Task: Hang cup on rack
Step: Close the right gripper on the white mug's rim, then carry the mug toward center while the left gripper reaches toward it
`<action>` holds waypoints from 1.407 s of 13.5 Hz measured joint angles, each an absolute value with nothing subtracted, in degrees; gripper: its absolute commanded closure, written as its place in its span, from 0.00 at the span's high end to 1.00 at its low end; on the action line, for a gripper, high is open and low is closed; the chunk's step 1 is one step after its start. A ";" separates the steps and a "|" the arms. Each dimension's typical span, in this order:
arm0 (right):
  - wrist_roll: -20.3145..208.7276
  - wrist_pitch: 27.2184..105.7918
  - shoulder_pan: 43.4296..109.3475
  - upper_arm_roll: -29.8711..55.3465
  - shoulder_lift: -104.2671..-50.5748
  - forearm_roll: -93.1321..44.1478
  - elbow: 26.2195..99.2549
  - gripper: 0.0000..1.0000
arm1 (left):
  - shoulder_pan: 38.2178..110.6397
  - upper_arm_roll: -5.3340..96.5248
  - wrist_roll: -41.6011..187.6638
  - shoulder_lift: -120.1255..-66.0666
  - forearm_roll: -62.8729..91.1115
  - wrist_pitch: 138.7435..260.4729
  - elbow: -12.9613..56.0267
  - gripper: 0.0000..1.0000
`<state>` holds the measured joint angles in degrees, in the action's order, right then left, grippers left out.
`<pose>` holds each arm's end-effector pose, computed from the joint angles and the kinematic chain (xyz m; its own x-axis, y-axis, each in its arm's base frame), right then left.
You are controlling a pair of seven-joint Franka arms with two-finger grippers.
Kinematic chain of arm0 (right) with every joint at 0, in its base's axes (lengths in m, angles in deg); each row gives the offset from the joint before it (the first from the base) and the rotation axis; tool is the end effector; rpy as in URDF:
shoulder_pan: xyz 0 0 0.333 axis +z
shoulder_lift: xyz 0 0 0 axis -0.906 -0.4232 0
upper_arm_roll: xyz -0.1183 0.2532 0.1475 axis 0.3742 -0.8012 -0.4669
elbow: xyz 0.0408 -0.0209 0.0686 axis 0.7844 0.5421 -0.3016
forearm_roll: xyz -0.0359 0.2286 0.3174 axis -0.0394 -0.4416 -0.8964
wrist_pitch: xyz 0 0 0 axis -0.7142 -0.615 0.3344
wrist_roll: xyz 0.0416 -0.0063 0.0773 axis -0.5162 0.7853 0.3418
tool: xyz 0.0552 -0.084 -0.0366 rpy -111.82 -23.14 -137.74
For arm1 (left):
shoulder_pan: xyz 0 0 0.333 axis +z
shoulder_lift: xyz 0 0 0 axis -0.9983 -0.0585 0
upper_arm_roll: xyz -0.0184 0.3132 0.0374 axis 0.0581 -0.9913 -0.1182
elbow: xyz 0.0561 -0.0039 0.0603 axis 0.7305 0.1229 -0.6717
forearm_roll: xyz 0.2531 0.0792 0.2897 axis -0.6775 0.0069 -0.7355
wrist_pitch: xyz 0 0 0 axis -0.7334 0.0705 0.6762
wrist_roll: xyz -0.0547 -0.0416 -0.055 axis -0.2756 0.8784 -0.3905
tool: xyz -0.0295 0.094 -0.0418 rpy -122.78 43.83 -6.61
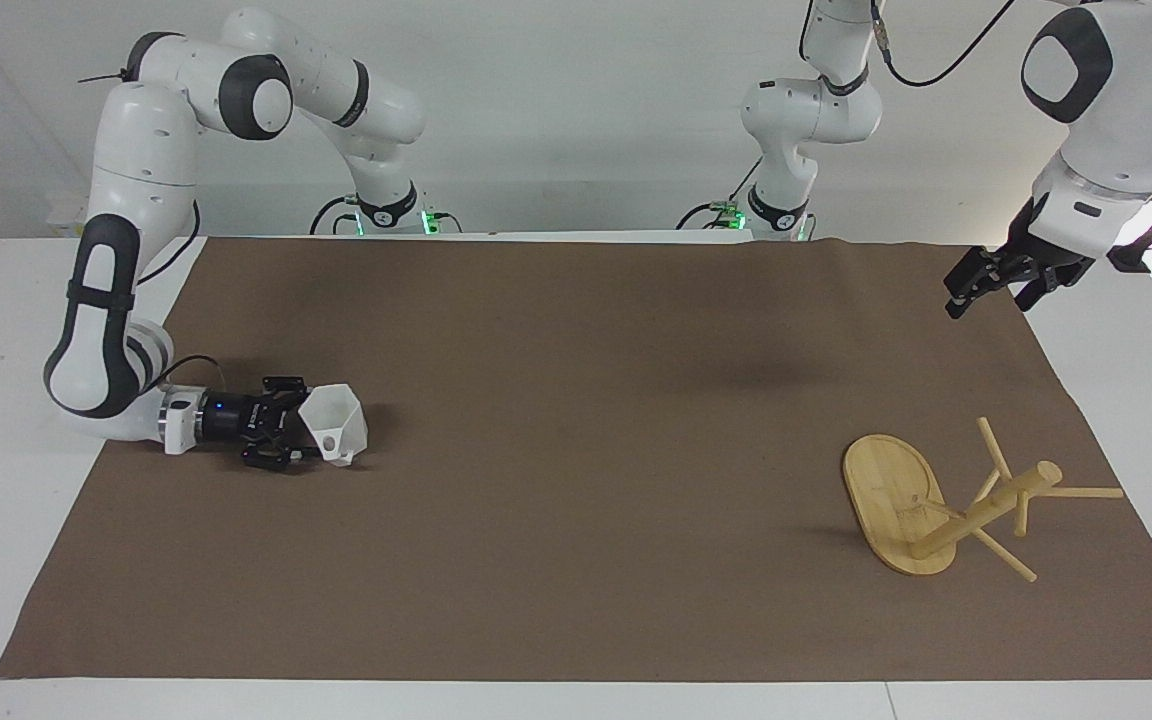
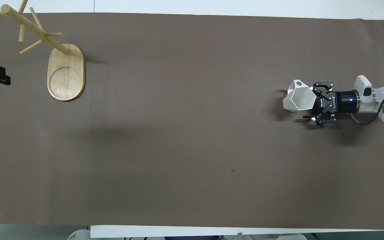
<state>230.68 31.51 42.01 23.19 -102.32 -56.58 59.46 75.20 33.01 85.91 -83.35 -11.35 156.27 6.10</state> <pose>0.5667 -0.1595 0.1844 0.0154 0.2191 0.9756 0.9997 0.0150 -0.0192 0.5617 -0.0182 0.5995 0.9998 0.0115 0.0186 0.0116 -0.9999 -0.0038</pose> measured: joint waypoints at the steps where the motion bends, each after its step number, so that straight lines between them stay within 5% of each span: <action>1: 230.68 31.40 42.02 22.87 -102.32 -56.58 59.46 0.99 | 75.20 33.01 85.91 -83.35 -11.35 156.27 6.10 1.00; 19: 231.52 32.44 46.17 21.82 -101.46 -60.02 62.72 0.99 | 75.20 33.01 85.91 -83.35 -11.35 156.27 6.10 1.00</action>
<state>231.52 32.44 46.17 21.82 -101.46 -60.02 62.72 75.20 33.01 85.91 -83.35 -11.35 156.27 6.10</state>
